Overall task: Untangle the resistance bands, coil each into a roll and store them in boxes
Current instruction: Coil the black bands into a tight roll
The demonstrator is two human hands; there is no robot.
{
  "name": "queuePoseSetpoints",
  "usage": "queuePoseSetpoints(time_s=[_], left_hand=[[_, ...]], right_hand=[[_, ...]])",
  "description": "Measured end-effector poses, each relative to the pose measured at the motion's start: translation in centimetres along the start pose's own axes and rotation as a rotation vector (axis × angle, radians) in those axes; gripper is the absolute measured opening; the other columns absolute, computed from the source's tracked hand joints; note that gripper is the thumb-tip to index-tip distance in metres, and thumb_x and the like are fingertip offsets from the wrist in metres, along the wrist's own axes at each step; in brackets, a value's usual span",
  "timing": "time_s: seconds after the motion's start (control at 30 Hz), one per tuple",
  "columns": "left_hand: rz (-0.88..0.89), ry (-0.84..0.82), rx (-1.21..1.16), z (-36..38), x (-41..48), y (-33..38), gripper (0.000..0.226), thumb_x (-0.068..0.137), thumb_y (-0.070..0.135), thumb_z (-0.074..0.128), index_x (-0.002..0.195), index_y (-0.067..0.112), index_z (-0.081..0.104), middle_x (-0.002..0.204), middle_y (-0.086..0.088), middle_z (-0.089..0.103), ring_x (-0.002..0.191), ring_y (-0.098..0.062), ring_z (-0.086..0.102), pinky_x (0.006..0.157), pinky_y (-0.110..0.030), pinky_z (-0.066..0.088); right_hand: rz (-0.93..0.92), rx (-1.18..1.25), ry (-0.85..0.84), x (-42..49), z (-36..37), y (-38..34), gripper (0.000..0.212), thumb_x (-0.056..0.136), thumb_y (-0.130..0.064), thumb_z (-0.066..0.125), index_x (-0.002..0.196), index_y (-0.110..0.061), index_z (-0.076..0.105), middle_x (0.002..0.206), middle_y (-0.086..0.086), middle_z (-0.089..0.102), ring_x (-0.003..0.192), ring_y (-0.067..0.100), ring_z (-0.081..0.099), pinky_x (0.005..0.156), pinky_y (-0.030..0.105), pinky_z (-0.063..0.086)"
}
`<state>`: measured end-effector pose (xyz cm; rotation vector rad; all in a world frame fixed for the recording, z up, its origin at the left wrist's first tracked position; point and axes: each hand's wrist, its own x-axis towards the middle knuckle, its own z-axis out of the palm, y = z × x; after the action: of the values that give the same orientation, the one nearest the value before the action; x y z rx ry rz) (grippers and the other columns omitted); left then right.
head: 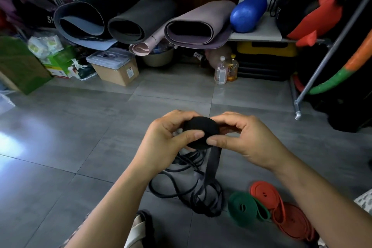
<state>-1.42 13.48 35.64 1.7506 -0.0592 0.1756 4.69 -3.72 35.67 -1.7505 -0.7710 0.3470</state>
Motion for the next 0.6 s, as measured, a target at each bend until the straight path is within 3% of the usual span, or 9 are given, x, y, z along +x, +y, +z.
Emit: queuePoseSetpoints(time_s=[0.1, 0.2, 0.33, 0.5, 0.6], left_hand=[[-0.055, 0.014, -0.135, 0.4, -0.1, 0.2, 0.023, 0.070, 0.012, 0.073, 0.082, 0.031, 0.072, 0.101, -0.017, 0.064, 0.083, -0.021, 0.066, 0.062, -0.029, 0.056], [-0.093, 0.013, -0.188, 0.6, -0.2, 0.4, 0.021, 0.067, 0.013, 0.067, 0.083, 0.026, 0.072, 0.101, -0.020, 0.063, 0.083, -0.022, 0.066, 0.060, -0.029, 0.057], [-0.102, -0.003, -0.169, 0.7, 0.0, 0.7, 0.022, 0.075, 0.002, 0.063, 0.089, 0.018, 0.067, 0.098, -0.017, 0.063, 0.079, -0.020, 0.067, 0.059, -0.027, 0.057], [-0.103, 0.117, -0.413, 1.2, 0.2, 0.7, 0.026, 0.068, 0.014, 0.062, 0.093, 0.010, 0.065, 0.083, -0.005, 0.070, 0.075, -0.021, 0.068, 0.058, -0.032, 0.059], [-0.168, 0.140, -0.612, 2.2, 0.1, 0.3, 0.031, 0.071, 0.016, 0.059, 0.101, 0.006, 0.061, 0.090, -0.009, 0.070, 0.082, -0.023, 0.069, 0.062, -0.032, 0.059]], right_hand=[[0.022, 0.045, -0.017, 0.2, -0.4, 0.1, 0.032, 0.062, -0.030, 0.069, 0.094, -0.027, 0.068, 0.095, 0.003, 0.067, 0.089, 0.009, 0.064, 0.083, 0.016, 0.049], [0.066, 0.141, -0.045, 0.1, -0.8, -0.2, 0.032, 0.062, -0.022, 0.069, 0.094, -0.022, 0.069, 0.092, -0.004, 0.072, 0.090, 0.007, 0.067, 0.079, 0.014, 0.050], [0.044, -0.007, -0.065, -0.1, -1.6, -0.9, 0.032, 0.069, -0.025, 0.066, 0.101, -0.029, 0.067, 0.097, -0.008, 0.073, 0.093, 0.002, 0.066, 0.081, 0.012, 0.049], [0.116, 0.315, 0.003, -0.2, -0.1, -0.1, 0.030, 0.062, -0.016, 0.066, 0.092, -0.020, 0.068, 0.089, -0.007, 0.074, 0.086, 0.005, 0.069, 0.070, 0.011, 0.050], [0.105, 0.462, 0.131, -0.4, 1.1, 0.7, 0.026, 0.066, -0.012, 0.063, 0.091, -0.015, 0.068, 0.084, -0.006, 0.074, 0.082, 0.005, 0.069, 0.067, 0.010, 0.049]])
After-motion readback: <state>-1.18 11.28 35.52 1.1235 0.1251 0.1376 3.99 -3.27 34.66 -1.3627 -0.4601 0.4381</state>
